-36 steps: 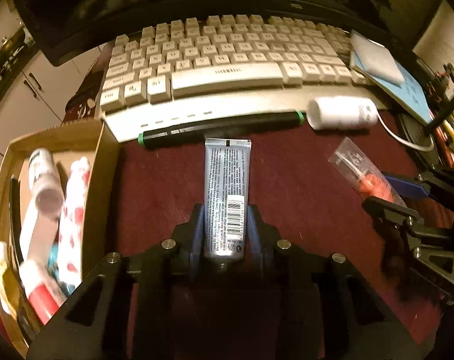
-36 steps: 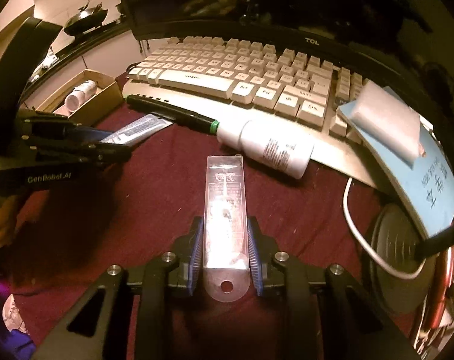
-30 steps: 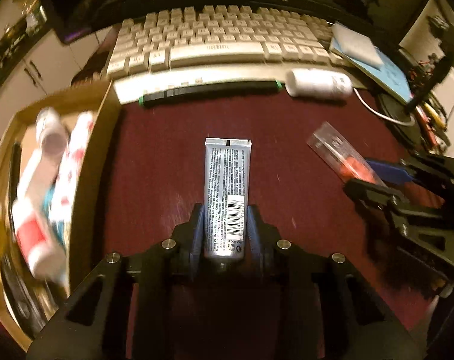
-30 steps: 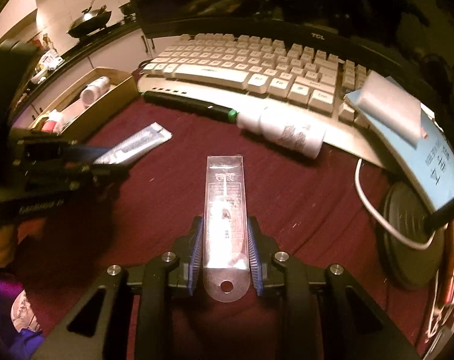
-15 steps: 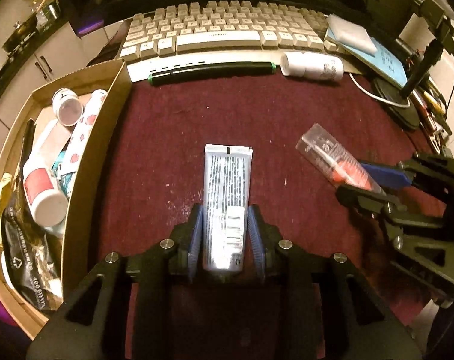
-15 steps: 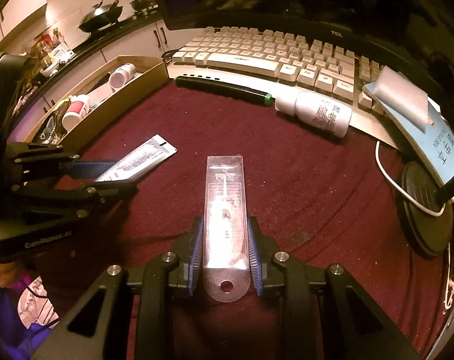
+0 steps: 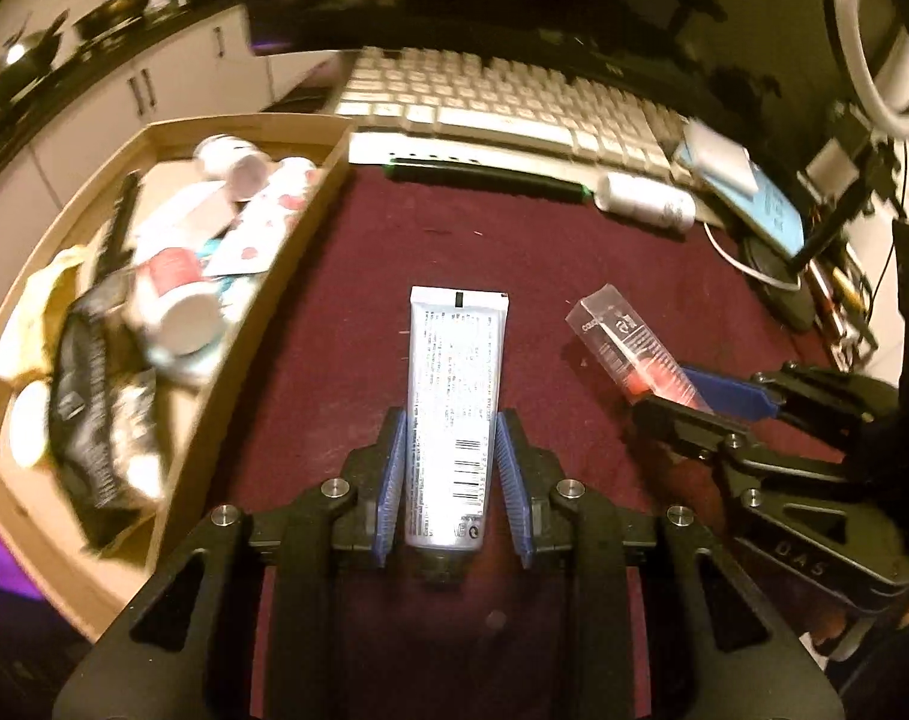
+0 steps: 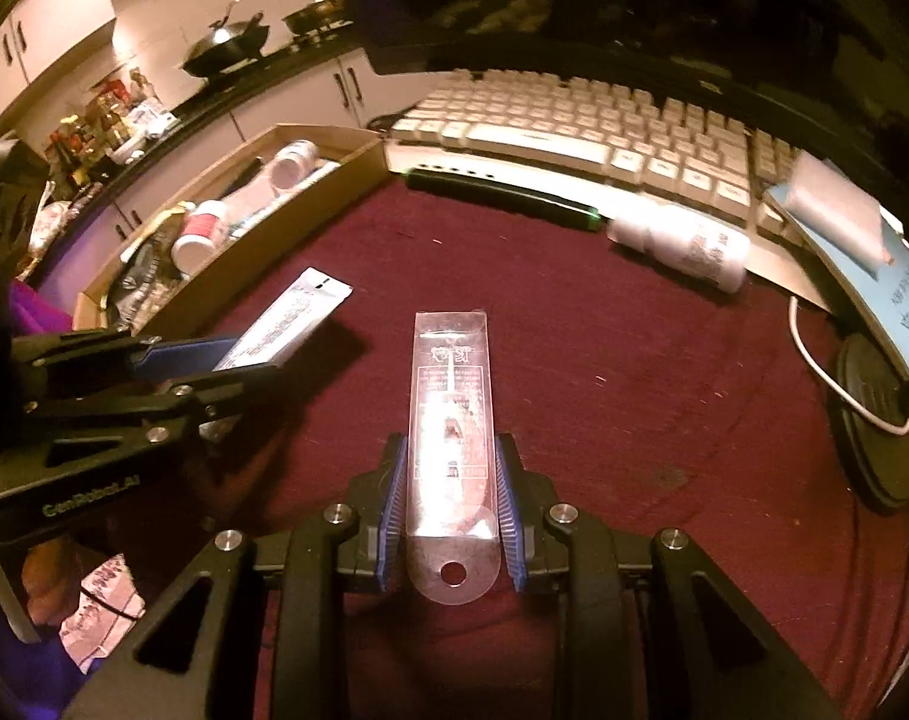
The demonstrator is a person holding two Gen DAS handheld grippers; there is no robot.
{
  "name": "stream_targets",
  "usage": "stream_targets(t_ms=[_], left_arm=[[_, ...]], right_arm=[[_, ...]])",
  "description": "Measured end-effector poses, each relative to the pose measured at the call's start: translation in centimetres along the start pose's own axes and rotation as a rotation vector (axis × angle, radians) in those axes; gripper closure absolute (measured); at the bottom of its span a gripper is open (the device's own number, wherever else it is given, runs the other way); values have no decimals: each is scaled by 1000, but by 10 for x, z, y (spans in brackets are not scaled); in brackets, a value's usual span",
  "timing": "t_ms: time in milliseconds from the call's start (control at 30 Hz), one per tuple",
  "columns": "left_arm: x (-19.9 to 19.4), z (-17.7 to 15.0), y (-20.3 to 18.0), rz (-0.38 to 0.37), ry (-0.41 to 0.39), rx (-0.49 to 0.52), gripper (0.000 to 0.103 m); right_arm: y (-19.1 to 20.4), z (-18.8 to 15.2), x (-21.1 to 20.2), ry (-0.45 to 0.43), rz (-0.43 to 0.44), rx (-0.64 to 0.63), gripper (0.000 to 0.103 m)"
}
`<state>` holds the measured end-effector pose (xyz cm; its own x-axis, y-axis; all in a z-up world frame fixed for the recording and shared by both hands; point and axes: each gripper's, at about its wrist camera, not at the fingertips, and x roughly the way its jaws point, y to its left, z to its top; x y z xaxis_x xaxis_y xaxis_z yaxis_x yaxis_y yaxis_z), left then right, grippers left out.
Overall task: Organize objects
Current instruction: 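Carry the clear case and grey tube over the cardboard tray, lowering them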
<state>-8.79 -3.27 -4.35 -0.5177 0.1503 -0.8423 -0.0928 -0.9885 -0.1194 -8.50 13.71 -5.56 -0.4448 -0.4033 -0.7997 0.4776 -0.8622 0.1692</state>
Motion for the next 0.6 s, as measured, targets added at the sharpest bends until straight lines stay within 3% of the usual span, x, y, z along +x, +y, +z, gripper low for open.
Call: stream_targets(t_ms=[467, 600], left_arm=[[-67, 12, 70, 35, -99, -152, 74], [-79, 26, 92, 107, -134, -162, 74]], right_arm=[[71, 43, -9, -69, 89, -127, 75], [89, 60, -7, -88, 105, -166, 75]])
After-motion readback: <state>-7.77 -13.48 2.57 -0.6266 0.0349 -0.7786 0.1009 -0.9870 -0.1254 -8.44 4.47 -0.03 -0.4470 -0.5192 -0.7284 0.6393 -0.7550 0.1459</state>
